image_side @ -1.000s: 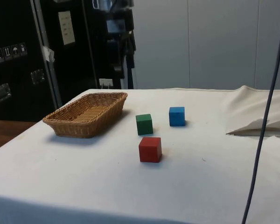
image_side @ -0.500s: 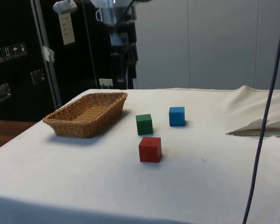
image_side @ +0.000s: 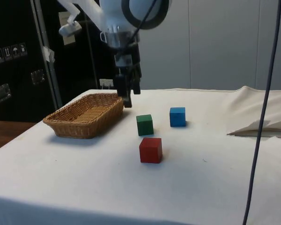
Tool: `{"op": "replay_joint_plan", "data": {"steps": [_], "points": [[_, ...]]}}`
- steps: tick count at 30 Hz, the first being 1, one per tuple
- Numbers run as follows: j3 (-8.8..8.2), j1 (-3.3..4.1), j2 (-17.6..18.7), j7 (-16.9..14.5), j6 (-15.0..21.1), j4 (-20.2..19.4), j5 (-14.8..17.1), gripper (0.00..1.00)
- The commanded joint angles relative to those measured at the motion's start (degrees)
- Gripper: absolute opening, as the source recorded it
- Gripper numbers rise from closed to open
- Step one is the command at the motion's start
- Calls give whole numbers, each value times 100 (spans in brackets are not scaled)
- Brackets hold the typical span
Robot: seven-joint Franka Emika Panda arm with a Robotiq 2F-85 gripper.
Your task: Pick up exactly two blocks and place them into the basket.
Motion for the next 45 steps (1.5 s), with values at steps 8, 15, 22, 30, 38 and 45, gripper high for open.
{"op": "replay_joint_plan", "data": {"steps": [8,15,22,30,38,45], "points": [[-126,-86,292,-218,544,-229,57,100],[-166,-69,510,-252,854,-304,40,100],[-178,-69,573,-241,900,-292,6,100],[-189,-69,688,-235,980,-344,0,100],[-315,-86,1049,-372,1295,-315,-17,100],[-309,-80,1083,-372,1289,-309,0,100]]}}
